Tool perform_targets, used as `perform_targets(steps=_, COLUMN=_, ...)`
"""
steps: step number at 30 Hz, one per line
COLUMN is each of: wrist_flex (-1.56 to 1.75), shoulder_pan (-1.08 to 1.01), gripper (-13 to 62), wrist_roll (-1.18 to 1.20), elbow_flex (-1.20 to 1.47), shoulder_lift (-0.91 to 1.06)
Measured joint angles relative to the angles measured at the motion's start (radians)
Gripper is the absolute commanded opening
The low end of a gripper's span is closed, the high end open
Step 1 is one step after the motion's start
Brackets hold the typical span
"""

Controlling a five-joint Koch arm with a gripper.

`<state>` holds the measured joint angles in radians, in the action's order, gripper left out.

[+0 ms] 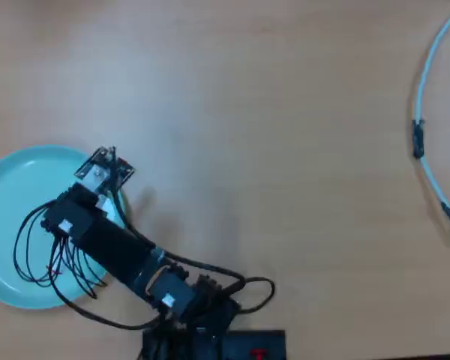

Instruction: Pick up the red pen and put it in the green bowl

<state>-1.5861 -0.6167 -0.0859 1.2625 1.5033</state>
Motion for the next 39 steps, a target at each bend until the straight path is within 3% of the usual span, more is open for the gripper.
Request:
perform_targets(steps=6, wrist_flex=0.1, shoulder_pan=0.032, gripper=-6.4, wrist_roll=0.112, elbow_flex=0.0, shoulder_lift=-0.061)
perform_targets(steps=39, wrist_flex=0.44, shoulder_pan=0.179, gripper=-3.4, wrist_roll=0.242, elbow_flex=0.0, shoulder_lift=-0.288)
